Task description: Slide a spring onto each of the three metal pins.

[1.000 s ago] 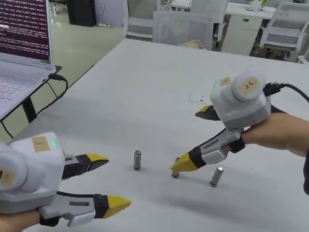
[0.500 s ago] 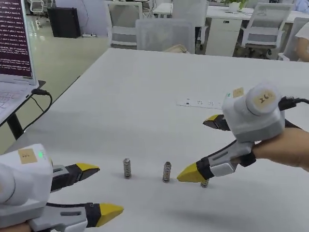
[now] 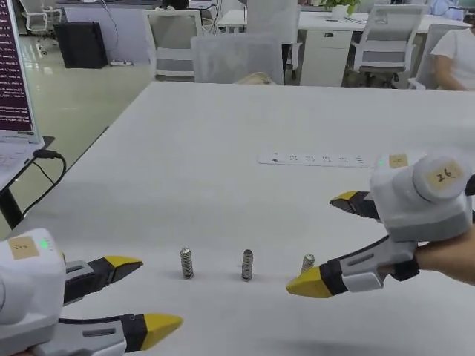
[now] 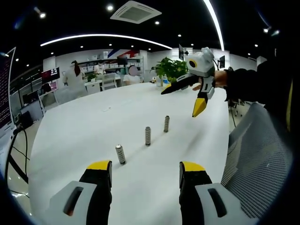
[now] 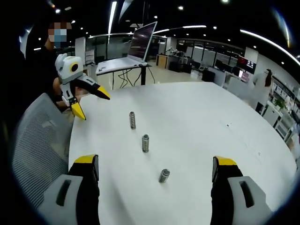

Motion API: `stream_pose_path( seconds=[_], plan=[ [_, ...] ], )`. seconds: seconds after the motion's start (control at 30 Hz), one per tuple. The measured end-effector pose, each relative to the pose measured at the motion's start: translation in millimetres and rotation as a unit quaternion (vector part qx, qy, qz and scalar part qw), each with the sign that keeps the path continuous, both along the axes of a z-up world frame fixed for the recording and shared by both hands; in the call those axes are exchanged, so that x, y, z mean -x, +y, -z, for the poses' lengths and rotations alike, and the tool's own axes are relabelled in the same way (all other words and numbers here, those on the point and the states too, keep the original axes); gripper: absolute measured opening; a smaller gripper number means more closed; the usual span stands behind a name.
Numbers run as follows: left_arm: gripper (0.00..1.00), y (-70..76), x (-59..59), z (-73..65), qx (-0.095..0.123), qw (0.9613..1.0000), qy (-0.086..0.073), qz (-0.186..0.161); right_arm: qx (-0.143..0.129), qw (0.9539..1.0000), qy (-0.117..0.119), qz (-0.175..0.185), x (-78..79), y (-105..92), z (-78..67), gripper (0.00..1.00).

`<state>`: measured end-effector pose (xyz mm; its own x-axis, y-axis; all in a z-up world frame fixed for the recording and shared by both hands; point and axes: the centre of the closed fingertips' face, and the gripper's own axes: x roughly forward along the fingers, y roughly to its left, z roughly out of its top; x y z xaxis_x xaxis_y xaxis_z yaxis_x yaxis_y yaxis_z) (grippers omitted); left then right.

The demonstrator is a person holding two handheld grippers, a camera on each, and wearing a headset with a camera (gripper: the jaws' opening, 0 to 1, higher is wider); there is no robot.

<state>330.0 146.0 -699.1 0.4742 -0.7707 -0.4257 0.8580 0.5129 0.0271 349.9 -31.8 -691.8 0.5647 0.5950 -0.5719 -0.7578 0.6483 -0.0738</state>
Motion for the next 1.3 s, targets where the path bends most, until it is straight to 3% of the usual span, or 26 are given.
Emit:
stream_pose_path(
  seconds=[0.43, 0.6, 0.77, 0.97, 1.2, 1.3],
  plan=[
    [0.54, 2.8, -0.4, -1.2, 0.014, 0.9999, 0.002, -0.010, -0.056, 0.9979, -0.012, 0.032, 30.6, -5.2, 8.6, 1.00],
    [0.54, 4.9, 0.0, 0.0, 0.018, 0.9997, 0.004, -0.014, -0.057, 0.9977, -0.010, 0.037, 40.2, -7.0, 15.3, 1.00],
    [0.54, 7.3, 0.7, 3.6, 0.022, 0.9996, 0.008, -0.018, -0.073, 0.9964, -0.026, 0.036, 45.8, -6.0, 15.2, 1.00],
    [0.54, 11.2, 2.6, 13.7, 0.025, 0.9992, 0.019, -0.023, -0.075, 0.9962, -0.012, 0.044, 51.5, -8.0, 36.0, 1.00],
    [0.53, 12.4, 5.1, 20.1, 0.028, 0.9987, 0.030, -0.030, -0.076, 0.9957, -0.003, 0.054, 54.9, -8.3, 51.2, 1.00],
    [0.53, 14.8, 3.5, 19.0, 0.038, 0.9980, 0.033, -0.038, -0.080, 0.9950, -0.002, 0.059, 54.5, -8.7, 51.0, 1.00]
  ],
)
